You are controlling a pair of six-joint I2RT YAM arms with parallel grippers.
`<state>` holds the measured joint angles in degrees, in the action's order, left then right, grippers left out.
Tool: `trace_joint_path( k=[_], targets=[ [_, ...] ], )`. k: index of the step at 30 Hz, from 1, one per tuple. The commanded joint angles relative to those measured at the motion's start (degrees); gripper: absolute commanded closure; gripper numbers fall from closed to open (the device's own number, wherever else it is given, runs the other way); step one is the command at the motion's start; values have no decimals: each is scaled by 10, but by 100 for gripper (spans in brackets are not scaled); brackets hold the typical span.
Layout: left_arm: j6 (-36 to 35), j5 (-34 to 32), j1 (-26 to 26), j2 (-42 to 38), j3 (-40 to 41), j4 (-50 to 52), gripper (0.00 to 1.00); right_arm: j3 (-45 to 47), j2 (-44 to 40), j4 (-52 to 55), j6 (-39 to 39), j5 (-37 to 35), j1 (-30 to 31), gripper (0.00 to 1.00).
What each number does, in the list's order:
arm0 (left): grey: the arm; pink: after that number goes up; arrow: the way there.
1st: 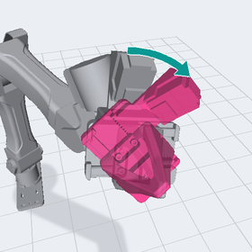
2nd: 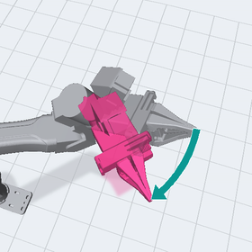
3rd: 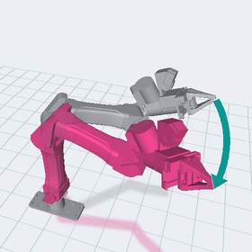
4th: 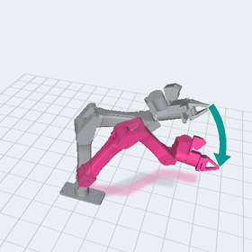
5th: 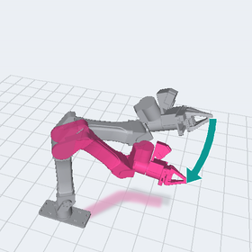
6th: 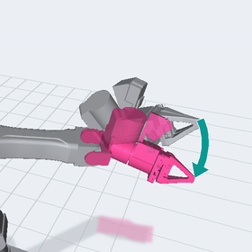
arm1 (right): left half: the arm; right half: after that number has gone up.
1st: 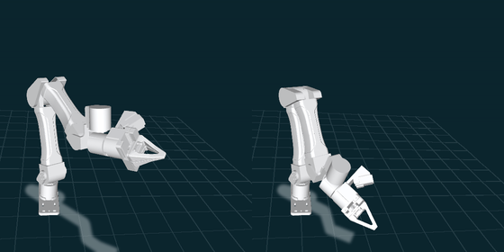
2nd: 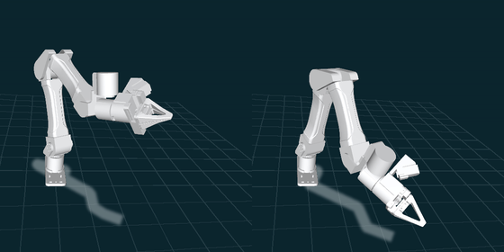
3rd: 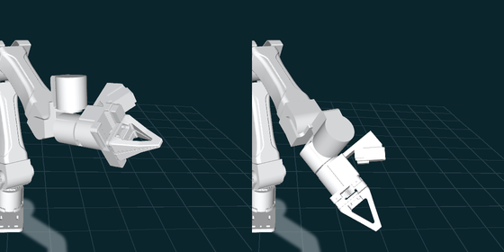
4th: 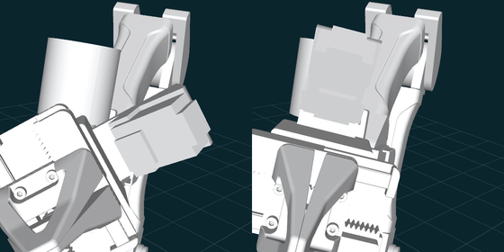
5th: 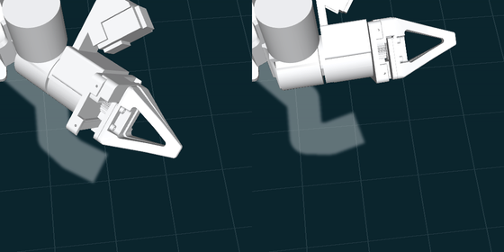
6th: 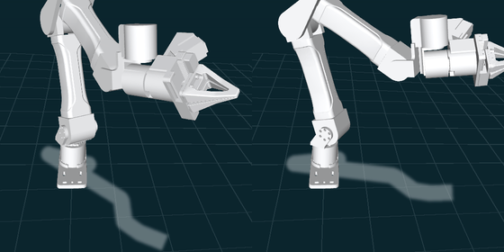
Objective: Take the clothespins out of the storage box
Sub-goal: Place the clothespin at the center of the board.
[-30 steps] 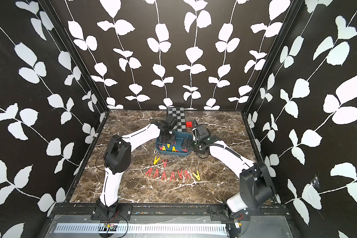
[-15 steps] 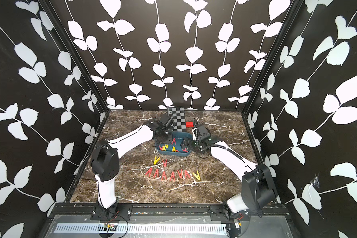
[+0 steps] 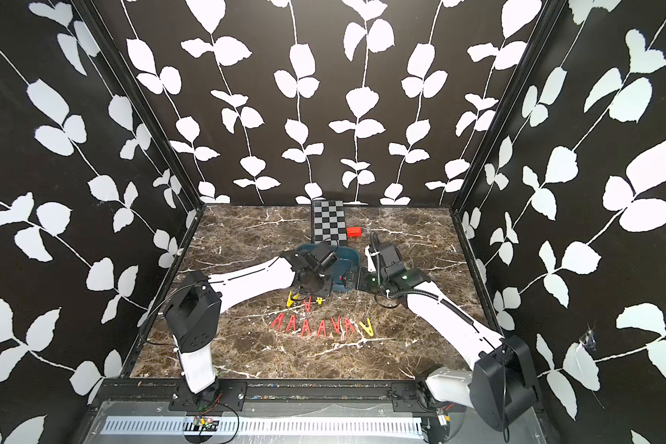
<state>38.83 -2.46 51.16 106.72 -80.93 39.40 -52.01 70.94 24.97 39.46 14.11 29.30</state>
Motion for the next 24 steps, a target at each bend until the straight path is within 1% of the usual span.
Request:
trace_joint_path(
  k=[1, 8, 17, 19, 24],
  targets=[
    [11, -2, 5, 2, 13, -27, 99, 15, -24, 6, 10, -5, 2, 1],
    [-1, 3, 5, 34, 19, -42, 98, 33, -54, 18, 20, -17, 3, 1],
    [-14, 1, 5, 65, 18, -42, 97, 34, -57, 19, 25, -22, 6, 1],
    [-15, 0, 5, 70, 19, -42, 95, 32, -53, 19, 24, -21, 6, 1],
    [-17, 3, 5, 74, 18, -41, 84, 23, -39, 19, 19, -20, 7, 1]
  ],
)
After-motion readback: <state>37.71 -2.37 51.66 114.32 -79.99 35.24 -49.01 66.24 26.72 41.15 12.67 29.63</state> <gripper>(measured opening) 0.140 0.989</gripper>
